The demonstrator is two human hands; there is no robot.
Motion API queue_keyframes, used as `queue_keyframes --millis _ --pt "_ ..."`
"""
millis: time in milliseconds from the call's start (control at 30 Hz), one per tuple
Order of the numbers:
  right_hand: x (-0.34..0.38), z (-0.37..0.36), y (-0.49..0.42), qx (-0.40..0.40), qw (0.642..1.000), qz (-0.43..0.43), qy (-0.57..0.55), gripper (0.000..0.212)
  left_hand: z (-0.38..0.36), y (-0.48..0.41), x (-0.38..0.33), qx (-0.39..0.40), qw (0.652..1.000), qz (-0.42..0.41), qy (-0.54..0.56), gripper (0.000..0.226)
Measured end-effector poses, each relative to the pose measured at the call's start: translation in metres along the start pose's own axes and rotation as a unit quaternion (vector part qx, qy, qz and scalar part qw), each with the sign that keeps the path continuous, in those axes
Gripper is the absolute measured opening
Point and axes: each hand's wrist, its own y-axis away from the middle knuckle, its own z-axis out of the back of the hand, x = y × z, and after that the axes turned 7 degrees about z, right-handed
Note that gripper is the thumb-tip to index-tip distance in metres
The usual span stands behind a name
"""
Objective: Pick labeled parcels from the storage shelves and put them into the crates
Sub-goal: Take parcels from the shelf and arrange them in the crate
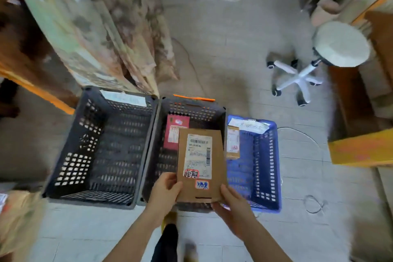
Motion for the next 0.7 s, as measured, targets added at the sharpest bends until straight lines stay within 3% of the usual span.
queue_keyframes --millis 133,333,467,600,700 --pt "-0.026 0.0 -0.114 -0.087 0.992 -0.053 -0.076 0.027 -0.027 -0.115 0.012 0.046 0.993 0.105 0.002 0.026" --pt "-0.091 0.001 -0.301 -0.188 0.973 -0.066 -0.113 0.04 -0.07 -0.298 0.079 -0.031 0.987 0.154 0.041 0.028" --pt "-0.118 -0.005 -0.399 -0.22 0.966 -0.057 -0.121 0.04 -0.092 -0.397 0.108 -0.039 0.982 0.168 0.079 0.025" --pt "-0.119 -0.007 -0.477 -0.233 0.967 -0.007 -0.107 0.039 -0.114 -0.472 0.11 -0.047 0.981 0.128 0.141 0.028" --pt "-0.115 -0.013 -0.508 -0.243 0.967 0.024 -0.077 0.044 -0.127 -0.488 0.1 -0.029 0.972 0.137 0.186 0.012"
